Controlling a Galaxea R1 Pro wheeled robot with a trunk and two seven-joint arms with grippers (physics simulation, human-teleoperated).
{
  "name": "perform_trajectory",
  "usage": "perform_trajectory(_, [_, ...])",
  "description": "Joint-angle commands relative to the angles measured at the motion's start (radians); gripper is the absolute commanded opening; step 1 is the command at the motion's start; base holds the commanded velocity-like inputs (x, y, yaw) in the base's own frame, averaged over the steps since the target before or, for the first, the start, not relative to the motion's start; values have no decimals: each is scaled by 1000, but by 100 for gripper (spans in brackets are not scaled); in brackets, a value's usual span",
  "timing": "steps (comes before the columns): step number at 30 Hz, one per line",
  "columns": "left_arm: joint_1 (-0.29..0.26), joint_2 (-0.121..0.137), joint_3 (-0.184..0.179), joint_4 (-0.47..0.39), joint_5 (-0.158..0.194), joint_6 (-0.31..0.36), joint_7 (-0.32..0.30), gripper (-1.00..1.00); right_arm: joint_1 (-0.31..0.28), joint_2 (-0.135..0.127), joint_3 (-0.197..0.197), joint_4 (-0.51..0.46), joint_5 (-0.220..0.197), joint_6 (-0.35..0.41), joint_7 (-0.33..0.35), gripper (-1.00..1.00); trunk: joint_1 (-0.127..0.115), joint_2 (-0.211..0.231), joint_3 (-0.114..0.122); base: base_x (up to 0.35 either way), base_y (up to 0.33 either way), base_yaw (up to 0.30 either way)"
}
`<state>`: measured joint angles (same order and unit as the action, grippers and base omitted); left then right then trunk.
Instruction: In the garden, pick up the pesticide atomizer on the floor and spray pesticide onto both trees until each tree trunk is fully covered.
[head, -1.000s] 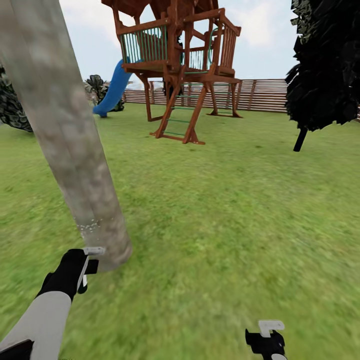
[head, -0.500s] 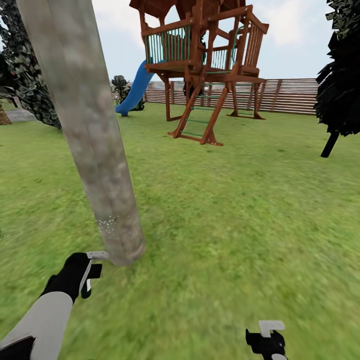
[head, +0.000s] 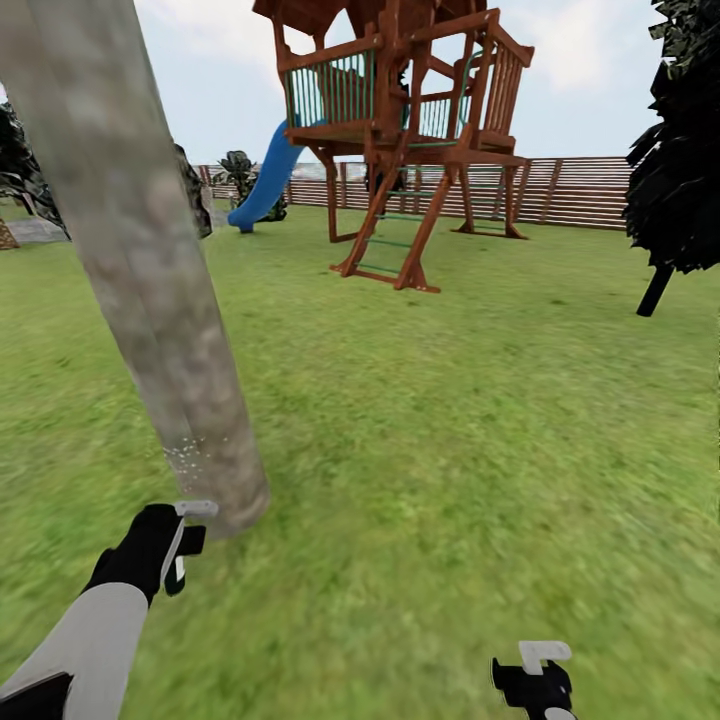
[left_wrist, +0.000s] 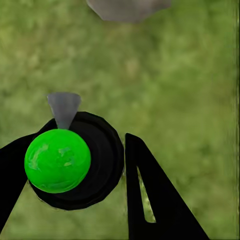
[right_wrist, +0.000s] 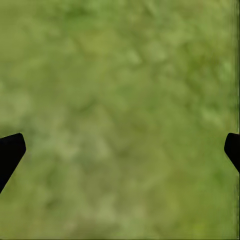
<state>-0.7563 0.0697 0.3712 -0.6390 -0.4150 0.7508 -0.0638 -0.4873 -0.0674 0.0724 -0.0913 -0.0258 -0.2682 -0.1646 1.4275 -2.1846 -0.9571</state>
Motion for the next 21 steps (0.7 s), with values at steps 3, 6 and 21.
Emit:
perform_trajectory(3, [-1, -2, 6, -24, -8, 5, -7, -100, -1, 0, 8, 1, -3, -2, -4, 100, 0, 0, -1, 139, -259, 0])
perform_trajectory(6, [-1, -2, 6, -28, -7, 5, -7, -100, -1, 0, 8, 1, -3, -2, -4, 100, 0, 0, -1, 159, -248, 0])
perform_trajectory(21, [-9, -8, 7, -28, -7, 10, -6, -100, -1, 0, 8, 1, -3, -2, -4, 100, 0, 0, -1, 131, -234, 174])
